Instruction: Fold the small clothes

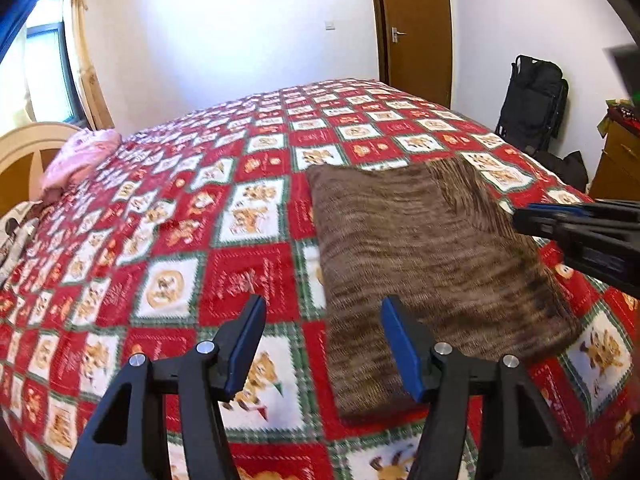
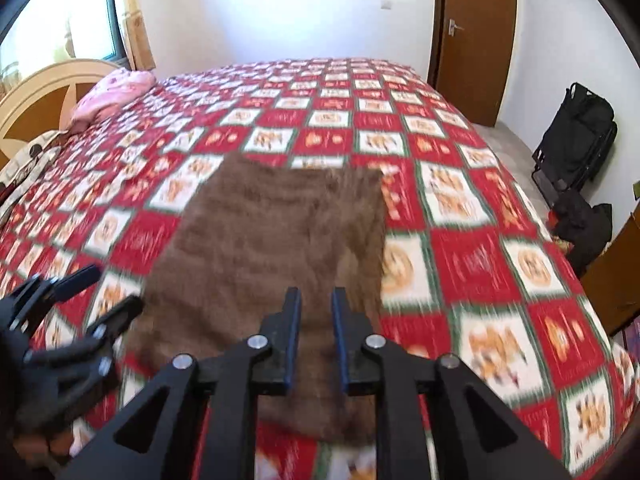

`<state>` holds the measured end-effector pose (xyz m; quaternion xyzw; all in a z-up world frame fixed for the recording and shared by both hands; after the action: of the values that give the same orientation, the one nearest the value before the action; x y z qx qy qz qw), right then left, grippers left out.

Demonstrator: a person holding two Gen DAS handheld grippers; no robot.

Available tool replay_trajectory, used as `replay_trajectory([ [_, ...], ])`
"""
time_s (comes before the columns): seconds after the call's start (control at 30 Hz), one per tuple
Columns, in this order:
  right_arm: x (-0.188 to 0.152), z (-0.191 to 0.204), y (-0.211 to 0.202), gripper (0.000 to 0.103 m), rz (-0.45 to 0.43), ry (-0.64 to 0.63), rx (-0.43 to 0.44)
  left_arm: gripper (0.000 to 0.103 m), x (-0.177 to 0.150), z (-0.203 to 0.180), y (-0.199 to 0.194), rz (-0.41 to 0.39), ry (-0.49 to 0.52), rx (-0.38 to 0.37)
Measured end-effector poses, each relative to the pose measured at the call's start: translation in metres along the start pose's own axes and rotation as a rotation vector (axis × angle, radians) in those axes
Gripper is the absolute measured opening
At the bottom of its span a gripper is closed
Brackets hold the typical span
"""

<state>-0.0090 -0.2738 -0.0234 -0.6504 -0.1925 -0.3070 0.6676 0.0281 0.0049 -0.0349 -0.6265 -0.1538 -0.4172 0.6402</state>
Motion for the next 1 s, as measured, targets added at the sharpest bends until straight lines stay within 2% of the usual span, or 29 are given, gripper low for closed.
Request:
replay_trajectory([
  [0.13,0.014,0.008,0.03,0.019,0.004,0.001,-0.023,0.061,0.005,0.006,0.017,0.046,-0.015,0.03],
  [0.3,0.012,-0.006,0.07,0.015,0.091,0.014,-0.118,0.061,0.004,0.005,0.041,0.112,-0.044,0.016],
  [0.37,0.01,-0.018,0.075,0.012,0.096,0.052,-0.111,0.061,0.003,0.002,0.045,0.113,-0.039,0.018],
  [0.5,0.017,-0.031,0.076,0.012,0.104,0.13,-0.093,0.061,0.006,0.0,0.045,0.114,-0.019,0.01],
  [0.6,0.022,-0.033,0.067,0.012,0.087,0.155,-0.044,0.061,0.013,0.01,0.042,0.097,-0.045,-0.071],
  [0.7,0.033,-0.044,0.049,0.02,0.013,0.213,-0.018,0.061,0.029,0.028,0.05,0.089,-0.105,-0.108],
  [0.77,0.042,-0.048,0.047,0.024,-0.001,0.236,0.01,0.061,0.041,0.036,0.057,0.087,-0.124,-0.097],
  [0.83,0.055,-0.047,0.053,0.024,0.007,0.223,0.02,0.061,0.053,0.042,0.063,0.066,-0.143,-0.085],
  [0.93,0.07,-0.034,0.072,0.024,0.03,0.14,0.001,0.061,0.063,0.044,0.083,0.105,-0.157,-0.095],
  [1.0,0.074,-0.032,0.097,0.02,0.091,0.116,-0.089,0.061,0.064,0.043,0.097,0.124,-0.185,-0.106],
])
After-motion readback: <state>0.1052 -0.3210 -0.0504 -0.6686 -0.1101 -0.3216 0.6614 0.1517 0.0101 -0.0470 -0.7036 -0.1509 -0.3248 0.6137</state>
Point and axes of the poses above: each gripper's, at about its wrist camera, not at the fingertips, and y roughly the way its jaws point, z to its left, x to its top, the point moved 1 cm from there along y, roughly the way its jaws point, and after that the axes turned 7 degrees about y, right-handed, at the moved point
